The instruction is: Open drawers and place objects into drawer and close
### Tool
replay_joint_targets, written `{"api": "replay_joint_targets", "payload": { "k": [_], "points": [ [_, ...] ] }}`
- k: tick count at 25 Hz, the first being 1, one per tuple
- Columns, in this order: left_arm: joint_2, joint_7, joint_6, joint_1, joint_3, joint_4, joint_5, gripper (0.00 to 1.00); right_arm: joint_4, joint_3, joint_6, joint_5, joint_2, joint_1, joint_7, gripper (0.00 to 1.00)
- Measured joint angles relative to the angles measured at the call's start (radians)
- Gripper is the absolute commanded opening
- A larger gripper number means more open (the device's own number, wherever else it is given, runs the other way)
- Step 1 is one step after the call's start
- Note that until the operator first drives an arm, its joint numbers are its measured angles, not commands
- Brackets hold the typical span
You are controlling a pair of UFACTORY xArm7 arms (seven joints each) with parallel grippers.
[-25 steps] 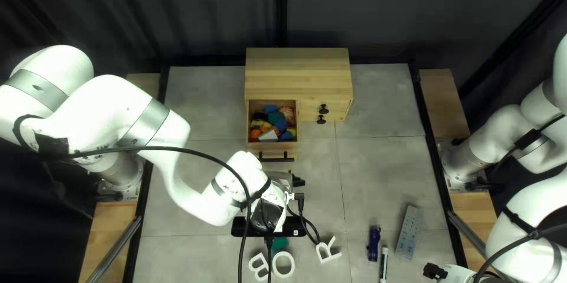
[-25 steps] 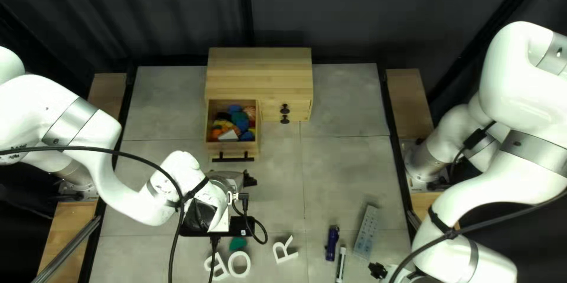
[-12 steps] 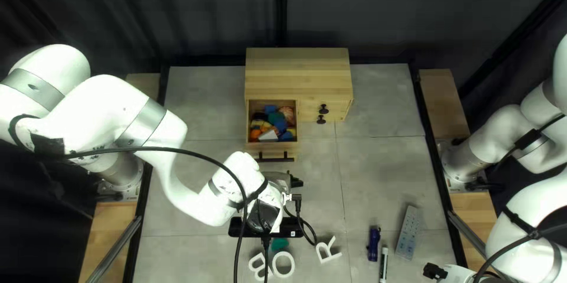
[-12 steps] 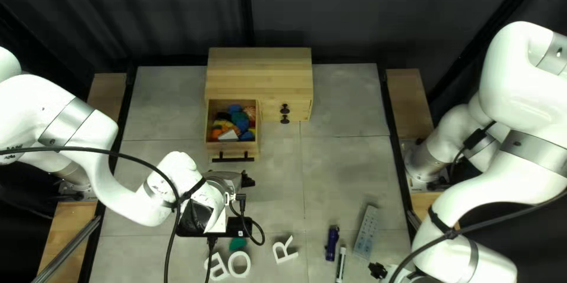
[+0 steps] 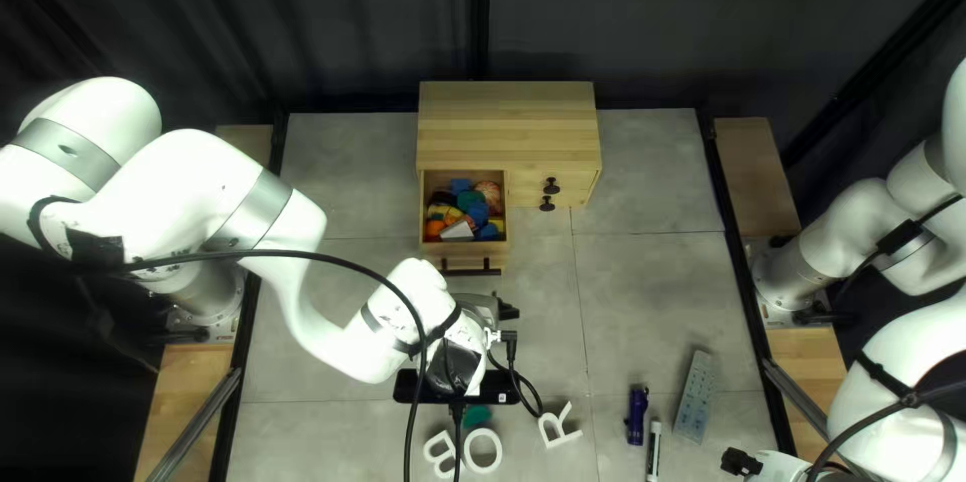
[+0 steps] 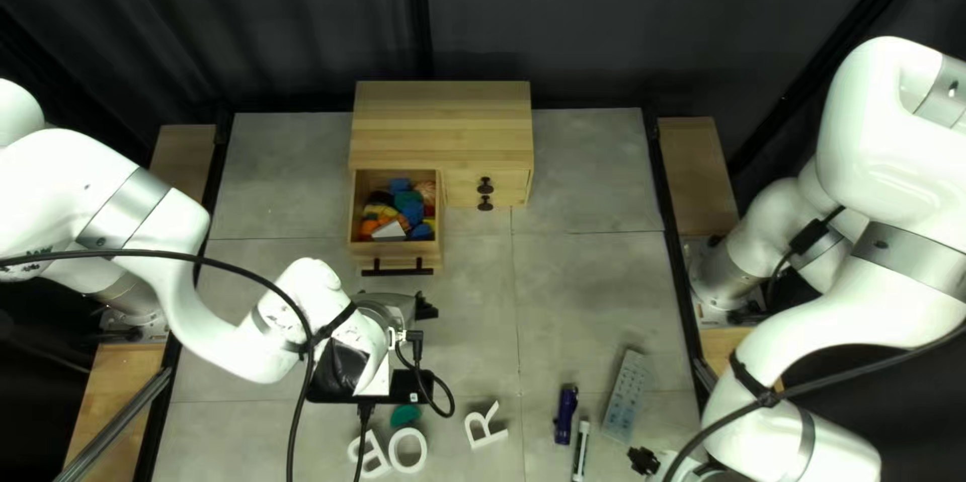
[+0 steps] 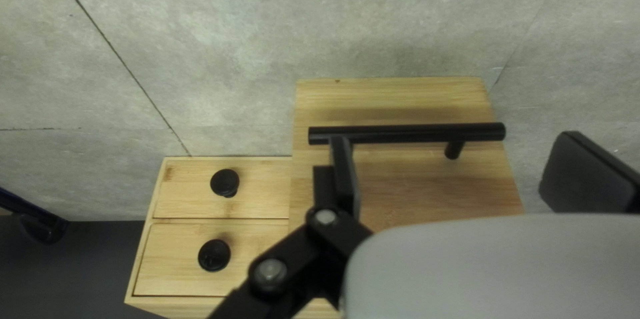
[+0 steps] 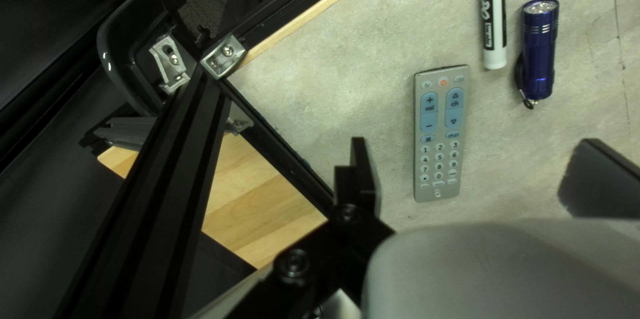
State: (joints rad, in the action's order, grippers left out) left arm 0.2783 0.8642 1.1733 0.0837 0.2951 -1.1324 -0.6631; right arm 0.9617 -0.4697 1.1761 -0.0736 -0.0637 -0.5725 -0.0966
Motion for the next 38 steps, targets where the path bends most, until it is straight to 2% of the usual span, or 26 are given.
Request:
{"api": "replay_joint_targets", "payload": {
  "k": [22,38],
  "points": [
    [-0.01,-0.026,-0.079,-0.06,-0.044,0.054,0.008,1.0,0.0,0.0,0.0,0.0,0.0,0.0,0.0,1.0],
    [-0.053,-0.016,-0.057,-0.086,-0.071,0.072,-0.012,1.0,0.0,0.0,0.0,0.0,0.0,0.0,0.0,1.0]
  ]
}}
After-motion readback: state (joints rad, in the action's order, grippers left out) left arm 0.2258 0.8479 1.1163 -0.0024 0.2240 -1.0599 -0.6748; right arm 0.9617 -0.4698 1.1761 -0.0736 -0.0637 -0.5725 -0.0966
